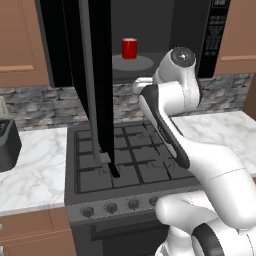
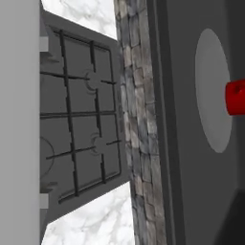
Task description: Pick the cup of tea, navigate to the dining table, and place it on the saucer.
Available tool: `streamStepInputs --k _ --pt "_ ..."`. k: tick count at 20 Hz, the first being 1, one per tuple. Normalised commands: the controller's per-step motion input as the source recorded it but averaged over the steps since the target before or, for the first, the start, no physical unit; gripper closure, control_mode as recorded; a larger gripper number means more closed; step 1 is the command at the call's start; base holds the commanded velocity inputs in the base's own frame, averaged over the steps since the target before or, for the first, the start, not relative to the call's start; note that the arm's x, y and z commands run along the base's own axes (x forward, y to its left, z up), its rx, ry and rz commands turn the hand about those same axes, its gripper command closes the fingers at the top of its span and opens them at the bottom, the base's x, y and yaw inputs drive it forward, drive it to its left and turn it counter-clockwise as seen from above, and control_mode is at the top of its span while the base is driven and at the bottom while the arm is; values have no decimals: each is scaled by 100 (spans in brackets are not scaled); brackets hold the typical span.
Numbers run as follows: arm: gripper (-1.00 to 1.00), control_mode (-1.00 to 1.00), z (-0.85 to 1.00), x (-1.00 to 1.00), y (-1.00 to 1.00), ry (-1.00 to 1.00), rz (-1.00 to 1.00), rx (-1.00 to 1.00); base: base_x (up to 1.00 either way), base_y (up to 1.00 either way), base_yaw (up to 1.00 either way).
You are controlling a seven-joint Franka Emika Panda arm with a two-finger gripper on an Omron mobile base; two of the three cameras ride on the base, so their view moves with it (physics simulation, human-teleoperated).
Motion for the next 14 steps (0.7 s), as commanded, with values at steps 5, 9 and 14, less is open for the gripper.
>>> streamStepInputs --k 5,9,14 --pt "-100 -100 81 41 0 2 0 0 0 0 0" --pt "-100 -100 30 53 0 -3 0 -5 0 0 0" --pt "-100 -100 -1 71 1 -4 0 -9 0 0 0"
